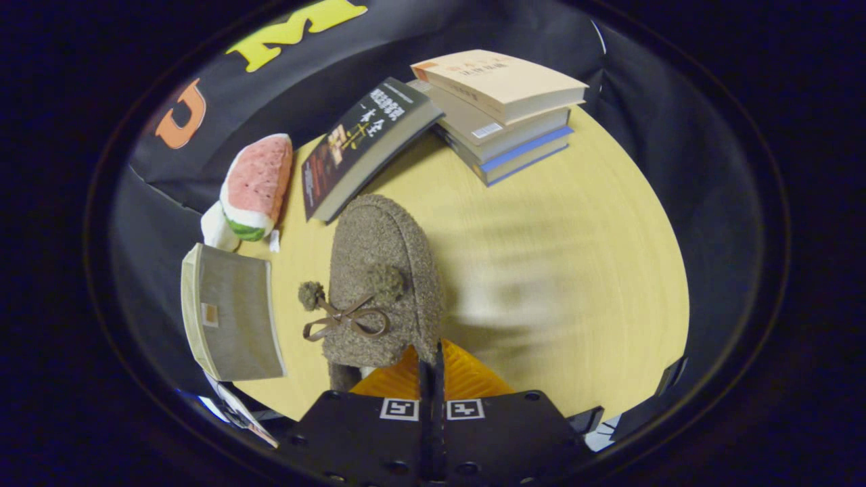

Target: Open the storage box then place both shoes into the box .Put the left shoe in first, then the right shoe, with the right side of both shoes facing outward in a uniform manner.

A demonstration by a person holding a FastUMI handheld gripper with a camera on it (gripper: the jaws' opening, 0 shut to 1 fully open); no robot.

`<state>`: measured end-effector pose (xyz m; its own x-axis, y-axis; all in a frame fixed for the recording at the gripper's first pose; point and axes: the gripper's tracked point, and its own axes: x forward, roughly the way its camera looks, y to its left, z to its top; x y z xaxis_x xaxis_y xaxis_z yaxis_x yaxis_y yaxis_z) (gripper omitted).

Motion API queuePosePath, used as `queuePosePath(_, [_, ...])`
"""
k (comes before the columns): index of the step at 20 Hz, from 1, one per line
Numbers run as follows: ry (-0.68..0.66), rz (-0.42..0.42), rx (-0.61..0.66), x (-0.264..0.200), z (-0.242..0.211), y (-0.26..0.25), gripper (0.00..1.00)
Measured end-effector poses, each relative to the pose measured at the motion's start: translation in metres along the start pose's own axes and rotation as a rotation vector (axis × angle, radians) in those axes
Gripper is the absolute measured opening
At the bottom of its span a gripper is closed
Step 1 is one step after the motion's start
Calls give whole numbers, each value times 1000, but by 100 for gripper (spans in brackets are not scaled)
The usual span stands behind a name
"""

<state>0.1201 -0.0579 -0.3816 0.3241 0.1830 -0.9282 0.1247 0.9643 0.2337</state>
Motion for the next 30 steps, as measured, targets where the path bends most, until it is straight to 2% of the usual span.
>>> queuePosePath(4, [-7,68,-26,-24,-2,77,1])
queuePosePath(12, [-19,184,-168,-62,-25,249,1])
queuePosePath(17, [-10,215,-230,-58,-48,333,0])
queuePosePath(22, [47,153,-202,-17,-72,375,0])
queuePosePath(30, [26,-101,-176,38,-68,366,1])
